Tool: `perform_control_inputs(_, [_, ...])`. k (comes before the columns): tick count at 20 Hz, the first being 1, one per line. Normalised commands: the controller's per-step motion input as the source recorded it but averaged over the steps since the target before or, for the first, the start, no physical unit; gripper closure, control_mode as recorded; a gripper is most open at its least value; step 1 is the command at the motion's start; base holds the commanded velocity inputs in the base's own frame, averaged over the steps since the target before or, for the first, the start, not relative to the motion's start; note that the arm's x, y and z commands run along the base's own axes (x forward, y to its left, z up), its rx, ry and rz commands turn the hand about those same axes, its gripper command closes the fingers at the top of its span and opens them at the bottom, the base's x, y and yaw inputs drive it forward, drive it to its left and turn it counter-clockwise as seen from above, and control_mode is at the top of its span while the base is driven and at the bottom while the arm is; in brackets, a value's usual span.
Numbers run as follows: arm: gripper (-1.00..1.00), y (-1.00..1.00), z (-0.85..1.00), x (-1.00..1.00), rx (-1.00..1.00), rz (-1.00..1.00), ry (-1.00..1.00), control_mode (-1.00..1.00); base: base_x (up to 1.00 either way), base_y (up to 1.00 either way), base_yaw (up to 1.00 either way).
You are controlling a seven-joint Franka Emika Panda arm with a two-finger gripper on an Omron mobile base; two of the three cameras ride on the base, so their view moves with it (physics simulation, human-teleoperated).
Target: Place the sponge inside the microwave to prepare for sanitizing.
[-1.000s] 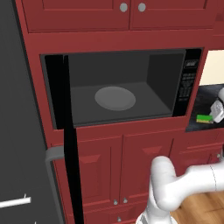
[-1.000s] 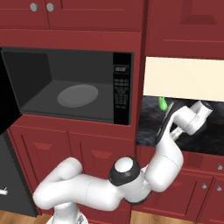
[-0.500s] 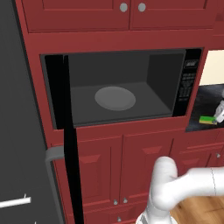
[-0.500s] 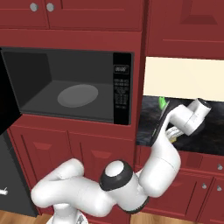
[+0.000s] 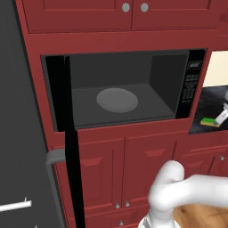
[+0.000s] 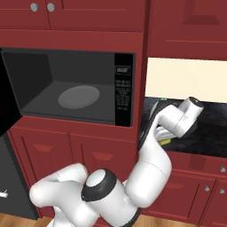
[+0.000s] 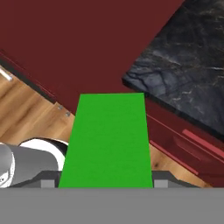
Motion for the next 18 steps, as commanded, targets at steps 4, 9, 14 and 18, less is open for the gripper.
perform_control_inputs(4, [1.0, 0.53, 0.25, -0.28, -0.04, -0.18, 0.0, -1.0, 0.0, 0.0, 0.0])
perform_control_inputs(9, [1.0, 0.52, 0.16, -0.18, 0.0, -0.1, 0.0, -1.0, 0.0, 0.0, 0.0])
perform_control_inputs(14, [1.0, 0.52, 0.25, -0.21, 0.0, -0.05, 0.05, -1.0, 0.0, 0.0, 0.0])
perform_control_inputs(18, [1.0, 0.52, 0.23, -0.3, 0.0, 0.0, 0.0, -1.0, 0.0, 0.0, 0.0])
